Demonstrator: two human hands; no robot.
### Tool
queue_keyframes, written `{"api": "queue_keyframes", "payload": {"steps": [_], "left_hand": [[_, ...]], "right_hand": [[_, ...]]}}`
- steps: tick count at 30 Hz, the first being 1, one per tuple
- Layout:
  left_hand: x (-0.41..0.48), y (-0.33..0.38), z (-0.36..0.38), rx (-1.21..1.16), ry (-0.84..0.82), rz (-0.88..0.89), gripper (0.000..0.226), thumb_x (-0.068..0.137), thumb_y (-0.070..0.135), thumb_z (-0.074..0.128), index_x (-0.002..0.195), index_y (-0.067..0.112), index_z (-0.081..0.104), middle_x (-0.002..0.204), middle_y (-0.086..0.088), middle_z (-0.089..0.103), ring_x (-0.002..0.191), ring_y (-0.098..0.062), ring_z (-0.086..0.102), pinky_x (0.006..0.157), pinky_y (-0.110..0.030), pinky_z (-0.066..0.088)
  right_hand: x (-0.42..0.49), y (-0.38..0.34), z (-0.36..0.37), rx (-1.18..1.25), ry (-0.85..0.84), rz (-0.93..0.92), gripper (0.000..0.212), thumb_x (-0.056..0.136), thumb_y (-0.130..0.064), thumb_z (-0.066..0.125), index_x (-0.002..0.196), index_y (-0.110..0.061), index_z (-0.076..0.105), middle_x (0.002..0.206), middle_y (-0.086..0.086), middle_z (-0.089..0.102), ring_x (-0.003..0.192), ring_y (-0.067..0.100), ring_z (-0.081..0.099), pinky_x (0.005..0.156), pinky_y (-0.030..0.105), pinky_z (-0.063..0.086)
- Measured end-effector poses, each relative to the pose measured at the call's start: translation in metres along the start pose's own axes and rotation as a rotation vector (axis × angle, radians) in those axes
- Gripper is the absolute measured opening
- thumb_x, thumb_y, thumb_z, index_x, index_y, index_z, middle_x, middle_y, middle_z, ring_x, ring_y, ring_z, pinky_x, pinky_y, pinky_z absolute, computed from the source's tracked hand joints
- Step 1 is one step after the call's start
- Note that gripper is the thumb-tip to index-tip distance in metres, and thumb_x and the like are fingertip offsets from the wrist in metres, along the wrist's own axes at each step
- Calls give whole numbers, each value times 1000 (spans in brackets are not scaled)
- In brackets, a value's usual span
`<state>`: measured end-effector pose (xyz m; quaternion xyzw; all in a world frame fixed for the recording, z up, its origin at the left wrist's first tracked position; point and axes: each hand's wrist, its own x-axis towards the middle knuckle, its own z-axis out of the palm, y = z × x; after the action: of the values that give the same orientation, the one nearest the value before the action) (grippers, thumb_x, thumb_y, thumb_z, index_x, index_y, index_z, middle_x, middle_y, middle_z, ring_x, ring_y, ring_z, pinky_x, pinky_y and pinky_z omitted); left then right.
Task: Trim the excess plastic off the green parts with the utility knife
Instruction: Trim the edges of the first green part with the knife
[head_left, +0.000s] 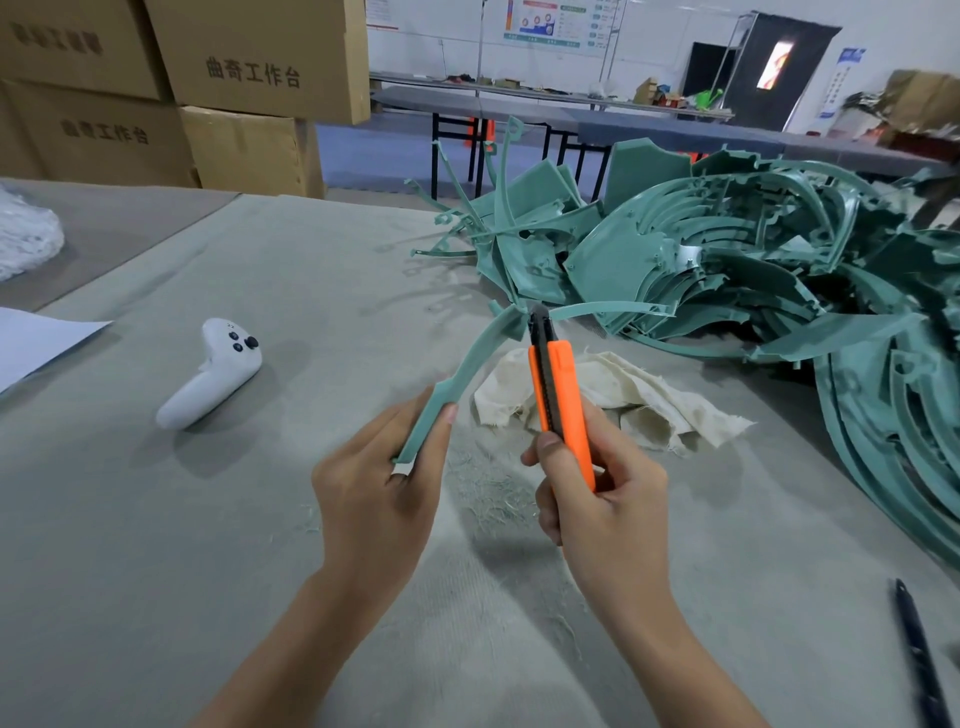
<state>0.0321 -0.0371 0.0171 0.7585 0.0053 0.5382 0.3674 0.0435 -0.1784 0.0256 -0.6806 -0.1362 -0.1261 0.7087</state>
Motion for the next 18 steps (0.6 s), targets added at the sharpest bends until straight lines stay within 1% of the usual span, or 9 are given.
{"api": "queue_keyframes", "payload": {"steps": [2, 5, 6, 8, 10, 11, 14, 16, 18], "left_hand": [[-2, -2, 1, 12, 5, -7, 18, 86, 13, 67, 82, -3, 74, 67, 14, 54, 65, 11, 47, 62, 4, 31], [-2, -6, 1, 28, 6, 16, 19, 88, 15, 64, 89, -1, 75, 73, 7, 62, 75, 11, 48, 70, 5, 33], [-2, -9, 1, 36, 5, 32, 17, 88, 13, 64, 92, 0, 75, 76, 4, 66, 77, 10, 49, 73, 5, 33], [-2, -14, 2, 71, 8, 60, 15, 84, 4, 68, 97, 2, 75, 88, 2, 71, 84, 8, 53, 79, 4, 35], [-3, -19, 2, 93, 16, 66, 21, 80, -3, 68, 98, 4, 75, 101, 8, 66, 95, 3, 58, 87, 2, 35], [-3, -20, 2, 94, 17, 63, 22, 80, -4, 68, 99, 4, 75, 104, 8, 65, 99, 1, 59, 89, 1, 35], [-3, -24, 2, 103, 21, 77, 25, 80, -5, 67, 101, 4, 75, 107, 4, 67, 102, -6, 61, 93, -3, 38], [-3, -25, 1, 111, 23, 88, 26, 80, -5, 67, 102, 4, 75, 108, 4, 67, 103, -7, 61, 93, -4, 39], [-3, -26, 2, 115, 26, 98, 26, 80, -5, 67, 103, 4, 75, 108, 3, 67, 101, -7, 62, 92, -4, 40]], "right_hand": [[-1, -3, 1, 6, -23, -15, 26, 84, -17, 59, 106, -16, 72, 66, 12, 57, 42, 16, 40, 40, 22, 35], [-3, -7, -1, -11, -52, -70, 27, 82, -22, 63, 106, -13, 72, 67, 9, 58, 43, 16, 41, 41, 24, 35], [-3, -8, -1, -25, -54, -97, 29, 81, -27, 62, 107, -17, 73, 67, 9, 59, 43, 18, 41, 41, 26, 35], [-2, -9, -3, -83, -42, -151, 29, 80, -34, 58, 105, -37, 72, 67, 12, 58, 45, 28, 40, 40, 32, 35], [2, -7, -7, -185, -17, -210, 37, 82, -29, 59, 105, -56, 66, 64, 15, 56, 48, 31, 41, 42, 36, 37], [4, -4, -9, -245, -1, -237, 43, 83, -23, 60, 108, -57, 65, 62, 14, 55, 48, 27, 41, 44, 32, 37], [8, 3, -13, -409, 13, -294, 46, 81, -11, 61, 122, -31, 69, 56, -5, 47, 45, 8, 36, 46, 11, 28], [9, 5, -13, -462, 19, -303, 46, 81, -10, 61, 124, -23, 69, 56, -10, 43, 44, 5, 36, 47, 7, 26], [10, 5, -14, -487, 25, -312, 46, 81, -13, 61, 125, -23, 68, 54, -10, 40, 44, 5, 36, 48, 7, 26]]}}
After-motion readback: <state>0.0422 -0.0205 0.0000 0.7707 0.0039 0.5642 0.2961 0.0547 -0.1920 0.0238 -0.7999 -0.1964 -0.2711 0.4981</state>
